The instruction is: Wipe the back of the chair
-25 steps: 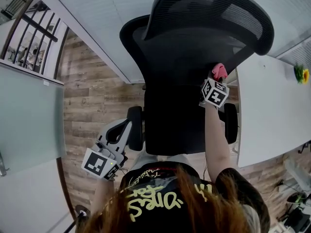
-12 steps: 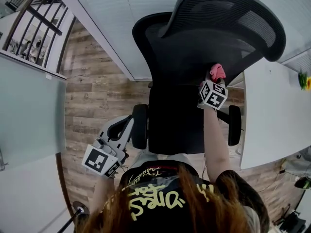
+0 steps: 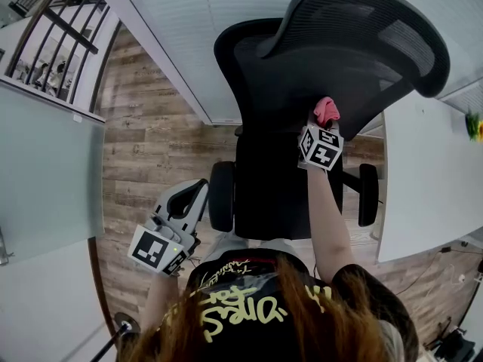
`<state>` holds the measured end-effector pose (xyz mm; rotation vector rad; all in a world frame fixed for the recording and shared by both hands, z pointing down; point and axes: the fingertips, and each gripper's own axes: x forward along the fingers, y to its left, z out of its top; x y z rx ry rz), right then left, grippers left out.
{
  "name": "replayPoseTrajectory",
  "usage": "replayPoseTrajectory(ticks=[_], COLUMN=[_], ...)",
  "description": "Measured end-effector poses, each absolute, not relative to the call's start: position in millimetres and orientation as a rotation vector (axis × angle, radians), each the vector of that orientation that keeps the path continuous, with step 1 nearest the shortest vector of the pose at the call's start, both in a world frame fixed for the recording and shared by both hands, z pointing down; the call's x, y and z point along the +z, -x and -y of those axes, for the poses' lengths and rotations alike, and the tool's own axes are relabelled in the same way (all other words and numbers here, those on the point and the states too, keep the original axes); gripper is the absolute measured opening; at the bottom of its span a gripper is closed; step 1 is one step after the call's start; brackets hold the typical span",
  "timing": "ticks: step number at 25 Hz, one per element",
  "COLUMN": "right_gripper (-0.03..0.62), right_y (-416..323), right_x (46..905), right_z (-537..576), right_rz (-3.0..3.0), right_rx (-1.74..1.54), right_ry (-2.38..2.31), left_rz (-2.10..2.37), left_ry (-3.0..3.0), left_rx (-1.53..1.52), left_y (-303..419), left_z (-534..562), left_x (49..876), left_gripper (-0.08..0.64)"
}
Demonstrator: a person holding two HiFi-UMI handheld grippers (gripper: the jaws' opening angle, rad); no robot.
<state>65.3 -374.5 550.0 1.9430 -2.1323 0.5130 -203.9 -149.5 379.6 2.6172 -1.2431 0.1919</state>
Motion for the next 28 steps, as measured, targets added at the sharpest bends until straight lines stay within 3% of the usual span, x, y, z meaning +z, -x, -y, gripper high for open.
replayPoseTrajectory(ticks=[28], right_gripper=[0.051], right_y=[94], right_x=[560], right_z=[361], right_rz=[2.344], right_rx=[0.464], right_ry=[-1.58], left_rz=[1.266], left_ry=[-2.59], left_rx=[0.192], left_y=[256], left_z=[146], left_x=[388], left_gripper=[-0.011])
